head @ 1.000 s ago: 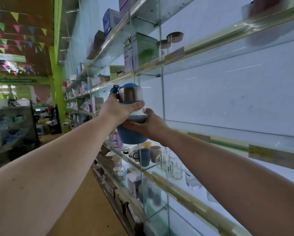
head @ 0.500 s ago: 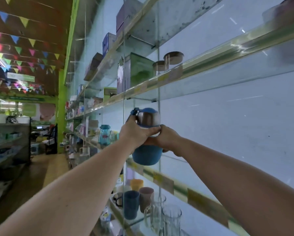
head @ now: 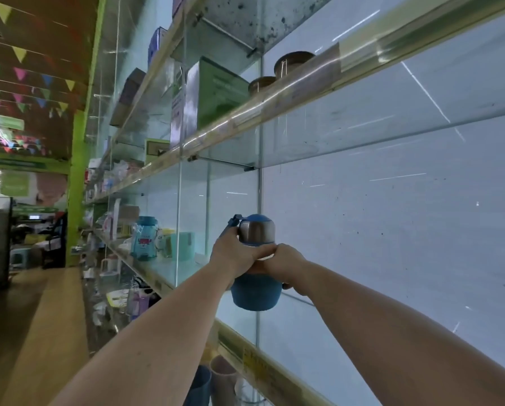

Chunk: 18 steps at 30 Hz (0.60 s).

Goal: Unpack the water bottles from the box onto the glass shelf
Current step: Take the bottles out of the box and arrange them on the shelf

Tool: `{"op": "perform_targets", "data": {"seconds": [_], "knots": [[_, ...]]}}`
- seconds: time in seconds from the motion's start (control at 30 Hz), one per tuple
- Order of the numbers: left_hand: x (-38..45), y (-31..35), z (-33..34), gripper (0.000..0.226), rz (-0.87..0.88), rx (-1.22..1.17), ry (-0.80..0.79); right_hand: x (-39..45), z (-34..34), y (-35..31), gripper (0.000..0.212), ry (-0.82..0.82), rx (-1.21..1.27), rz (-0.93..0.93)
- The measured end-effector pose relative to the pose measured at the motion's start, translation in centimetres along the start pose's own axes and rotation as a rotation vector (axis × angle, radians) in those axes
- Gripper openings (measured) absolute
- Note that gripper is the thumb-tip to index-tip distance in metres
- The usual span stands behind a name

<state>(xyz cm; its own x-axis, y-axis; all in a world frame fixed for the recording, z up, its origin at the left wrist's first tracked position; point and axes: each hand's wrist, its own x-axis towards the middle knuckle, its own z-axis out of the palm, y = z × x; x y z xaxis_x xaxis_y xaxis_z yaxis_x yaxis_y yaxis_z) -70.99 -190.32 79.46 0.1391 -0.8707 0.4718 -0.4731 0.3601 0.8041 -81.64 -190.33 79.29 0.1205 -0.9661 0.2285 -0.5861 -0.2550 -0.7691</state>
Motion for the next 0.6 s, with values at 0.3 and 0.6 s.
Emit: {"op": "perform_targets", "data": {"seconds": [0.3, 0.6], "knots": [[3.9, -3.0, 2.3, 0.065, -0.036, 0.026, -0.06, 4.1, 1.0, 1.7, 0.066, -0.023, -0.124, 0.092], [6.9, -3.6, 3.1, 0.06, -0.098, 0.267, -0.083, 7.4, 3.5, 3.0, 0.043, 0.079, -0.068, 0.182]]}}
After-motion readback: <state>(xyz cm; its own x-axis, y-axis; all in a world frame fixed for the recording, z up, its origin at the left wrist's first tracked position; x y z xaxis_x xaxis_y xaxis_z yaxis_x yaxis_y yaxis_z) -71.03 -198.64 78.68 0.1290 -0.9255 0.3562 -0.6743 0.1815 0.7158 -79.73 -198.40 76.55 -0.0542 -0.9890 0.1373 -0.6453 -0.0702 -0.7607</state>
